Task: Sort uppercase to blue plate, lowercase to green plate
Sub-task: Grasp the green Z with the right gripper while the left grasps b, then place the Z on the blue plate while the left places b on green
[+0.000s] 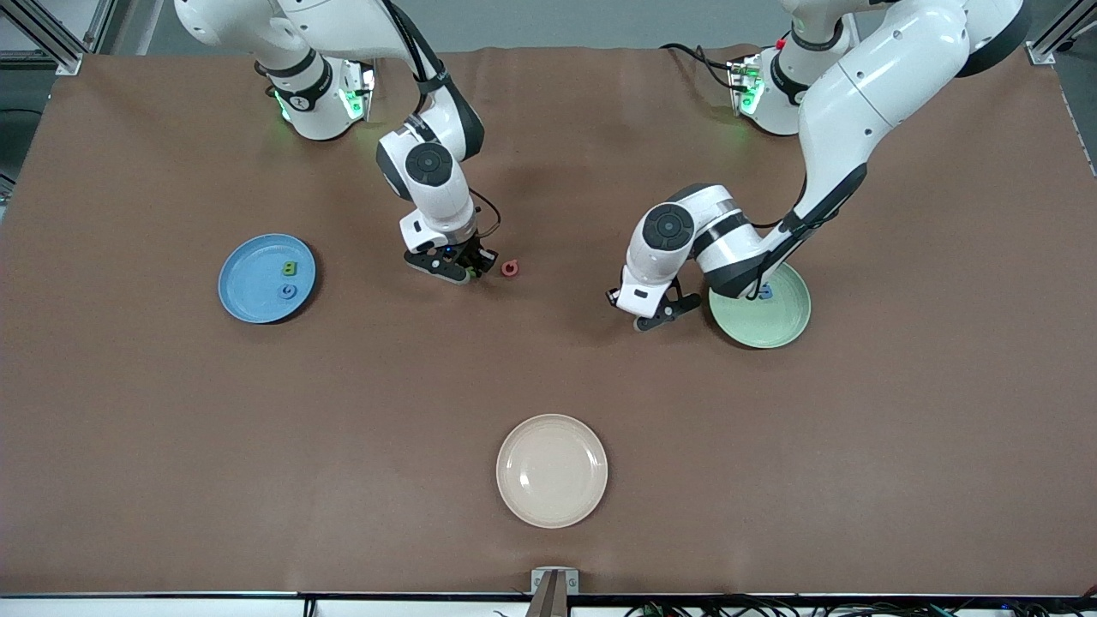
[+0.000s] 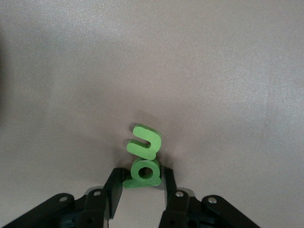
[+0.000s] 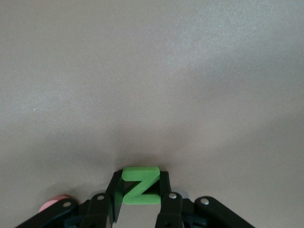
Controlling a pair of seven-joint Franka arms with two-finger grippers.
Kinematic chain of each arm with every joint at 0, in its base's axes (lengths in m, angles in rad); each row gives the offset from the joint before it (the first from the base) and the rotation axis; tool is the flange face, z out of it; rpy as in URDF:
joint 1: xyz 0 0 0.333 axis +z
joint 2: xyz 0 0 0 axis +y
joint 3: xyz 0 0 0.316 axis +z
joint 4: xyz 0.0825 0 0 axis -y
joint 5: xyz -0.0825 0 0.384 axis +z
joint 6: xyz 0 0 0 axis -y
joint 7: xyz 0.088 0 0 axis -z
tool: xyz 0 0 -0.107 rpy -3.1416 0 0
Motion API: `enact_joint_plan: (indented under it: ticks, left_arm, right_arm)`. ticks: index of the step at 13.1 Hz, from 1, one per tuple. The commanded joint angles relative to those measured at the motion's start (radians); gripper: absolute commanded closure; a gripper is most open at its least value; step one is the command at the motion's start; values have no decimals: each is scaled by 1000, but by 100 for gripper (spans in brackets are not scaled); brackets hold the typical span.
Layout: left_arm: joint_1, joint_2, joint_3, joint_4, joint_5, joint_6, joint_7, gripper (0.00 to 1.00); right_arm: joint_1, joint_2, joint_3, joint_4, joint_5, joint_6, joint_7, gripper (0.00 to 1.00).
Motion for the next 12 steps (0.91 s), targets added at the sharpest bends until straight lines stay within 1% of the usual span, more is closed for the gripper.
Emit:
enact_joint_plan:
  ticks: [1, 2, 4, 5, 6, 7, 8, 9, 10, 11, 12]
  left_arm:
    - [0, 6, 4, 5, -9, -4, -6, 73]
    - [2, 5, 4, 5, -9, -4, -6, 76]
    - [8, -3, 2, 5, -11, -5, -8, 80]
    - [11, -11, 0, 5, -11, -8, -8, 81]
    - [11, -30, -3, 2, -12, -13, -8, 81]
    - [19, -53, -7, -3, -23, -16, -5, 81]
    - [42, -76, -31, -9, -38, -30, 0, 81]
    - [95, -93, -76, -20, -44, -47, 4, 81]
    - [178, -95, -152, -34, -44, -82, 10, 81]
    - [260, -95, -221, -44, -44, -124, 35, 81]
    - [330, -95, -271, -57, -44, -170, 87, 81]
  right_arm:
    - [0, -20, -29, 12, 15, -127, -41, 100]
    - [-16, -57, -47, 8, 14, -188, -88, 100]
    - [-37, -146, -105, 2, 6, -332, -218, 100]
    - [-40, -185, -150, 0, 3, -391, -292, 100]
    - [-42, -222, -206, -4, -18, -452, -370, 100]
    - [-43, -259, -257, -18, -67, -489, -429, 100]
    - [-47, -293, -311, -30, -137, -515, -488, 100]
    - [-63, -321, -352, -46, -196, -528, -544, 100]
    - [-94, -347, -381, -61, -231, -528, -622, 100]
    - [-155, -362, -394, -69, -236, -528, -727, 100]
    - [-222, -362, -394, -69, -236, -526, -824, 100]
